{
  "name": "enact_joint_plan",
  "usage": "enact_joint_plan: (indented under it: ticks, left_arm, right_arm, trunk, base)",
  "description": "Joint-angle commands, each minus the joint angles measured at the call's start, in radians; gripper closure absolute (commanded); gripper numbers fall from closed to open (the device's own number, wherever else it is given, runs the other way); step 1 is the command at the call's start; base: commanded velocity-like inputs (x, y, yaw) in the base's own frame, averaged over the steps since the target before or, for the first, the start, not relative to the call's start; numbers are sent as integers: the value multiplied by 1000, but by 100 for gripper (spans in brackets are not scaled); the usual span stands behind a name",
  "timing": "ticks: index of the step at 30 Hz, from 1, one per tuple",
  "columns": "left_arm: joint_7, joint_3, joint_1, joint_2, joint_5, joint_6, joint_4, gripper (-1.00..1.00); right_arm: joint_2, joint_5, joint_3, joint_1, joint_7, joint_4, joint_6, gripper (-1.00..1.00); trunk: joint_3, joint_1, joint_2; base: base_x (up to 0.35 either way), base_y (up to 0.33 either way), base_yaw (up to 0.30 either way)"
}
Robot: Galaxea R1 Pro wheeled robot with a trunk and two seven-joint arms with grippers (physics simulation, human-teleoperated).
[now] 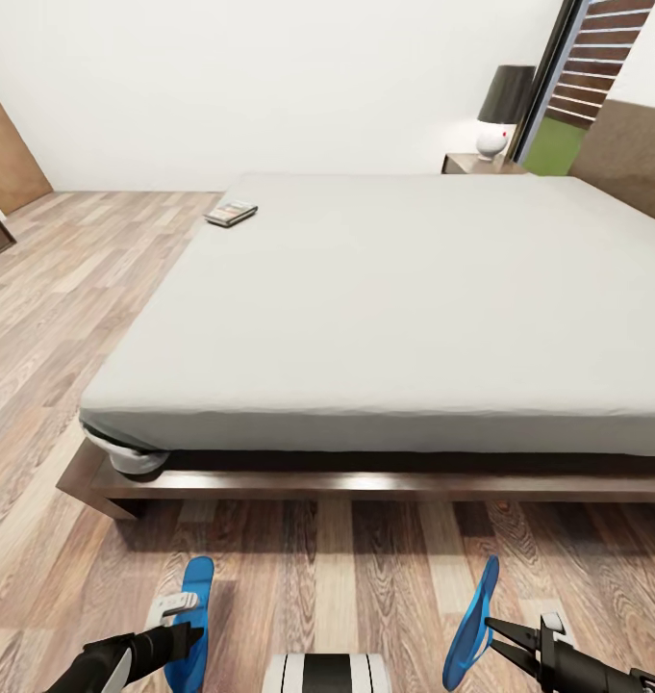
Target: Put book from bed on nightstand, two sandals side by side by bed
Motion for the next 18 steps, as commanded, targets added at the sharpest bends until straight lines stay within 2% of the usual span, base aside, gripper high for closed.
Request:
enact_joint_plan:
  ticks: [1, 12, 14, 18]
  left_arm:
    - [-8, 9, 0, -1, -10, 5, -2, 100]
    - [-8, 9, 0, 0, -10, 5, -2, 100]
    - [-8, 9, 0, 0, -10, 5, -2, 100]
    - [-8, 9, 0, -1, -10, 5, -2, 100]
  right_arm:
    - [0, -4, 0, 0, 2, 0, 9, 100]
    - [0, -3, 0, 0, 2, 0, 9, 100]
    - [0, -3, 0, 0, 2, 0, 9, 100]
    - [0, -3, 0, 0, 2, 0, 9, 100]
  trunk:
    - [-1, 0, 0]
    - [-1, 0, 0]
    - [-8, 1, -1]
    - [-8, 1, -1]
  base:
    - [0, 0, 0]
    - [0, 0, 0]
    - [0, 0, 0]
    - [0, 0, 0]
